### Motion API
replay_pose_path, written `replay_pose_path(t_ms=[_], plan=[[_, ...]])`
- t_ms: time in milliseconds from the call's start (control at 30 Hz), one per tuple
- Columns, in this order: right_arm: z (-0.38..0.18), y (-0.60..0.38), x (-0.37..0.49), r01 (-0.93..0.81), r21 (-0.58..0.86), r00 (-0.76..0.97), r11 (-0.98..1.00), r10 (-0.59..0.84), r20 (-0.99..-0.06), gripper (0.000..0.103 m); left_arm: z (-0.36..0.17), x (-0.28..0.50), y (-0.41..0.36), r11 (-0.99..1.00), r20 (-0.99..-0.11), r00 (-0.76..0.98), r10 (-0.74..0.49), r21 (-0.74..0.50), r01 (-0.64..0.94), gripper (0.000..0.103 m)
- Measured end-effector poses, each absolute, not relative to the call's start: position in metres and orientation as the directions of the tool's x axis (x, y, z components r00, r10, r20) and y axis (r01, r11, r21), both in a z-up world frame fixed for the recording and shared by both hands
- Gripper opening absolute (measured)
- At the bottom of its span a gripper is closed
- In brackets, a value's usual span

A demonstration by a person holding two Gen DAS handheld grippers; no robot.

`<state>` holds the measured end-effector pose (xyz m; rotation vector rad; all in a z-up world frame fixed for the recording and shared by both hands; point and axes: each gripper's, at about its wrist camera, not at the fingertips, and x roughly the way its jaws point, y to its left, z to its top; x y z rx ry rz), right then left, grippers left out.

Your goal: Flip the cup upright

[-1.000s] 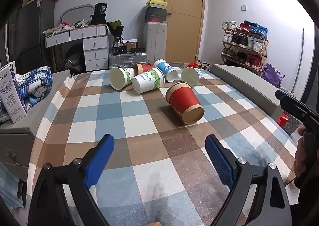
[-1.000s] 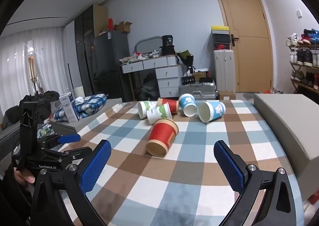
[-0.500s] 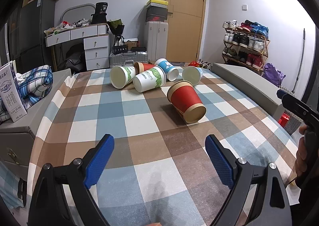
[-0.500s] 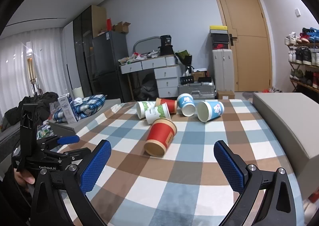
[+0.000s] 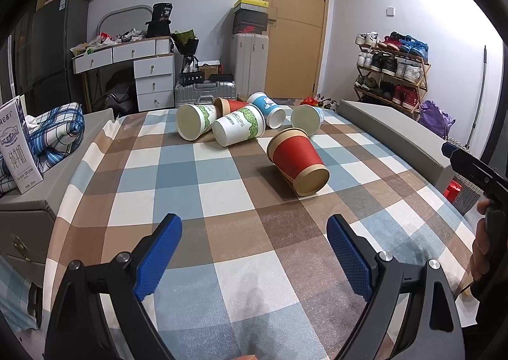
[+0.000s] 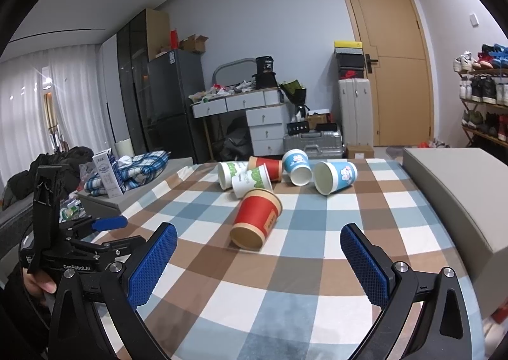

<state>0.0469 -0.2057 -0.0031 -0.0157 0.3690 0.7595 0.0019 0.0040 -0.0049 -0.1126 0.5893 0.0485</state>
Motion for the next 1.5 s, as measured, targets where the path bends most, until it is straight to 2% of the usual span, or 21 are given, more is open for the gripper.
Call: replay_pose_path(t_ms=[1067, 1500], plan=[[-0.002, -0.205, 0.047, -0.676, 0.124, 0.661, 0.727, 0.672, -0.333, 0.103, -0.005, 0.003, 0.005, 0.992, -0.557, 0.83, 0.017, -0.093, -0.083, 0.09], [-0.004, -0.212, 0.057, -0.638, 0.119, 0.687, 0.76, 0.633, -0.357, 0.103, -0.006, 0.018, -0.004, 0.992, -0.575, 0.818, -0.012, -0.112, -0.064, 0.09]])
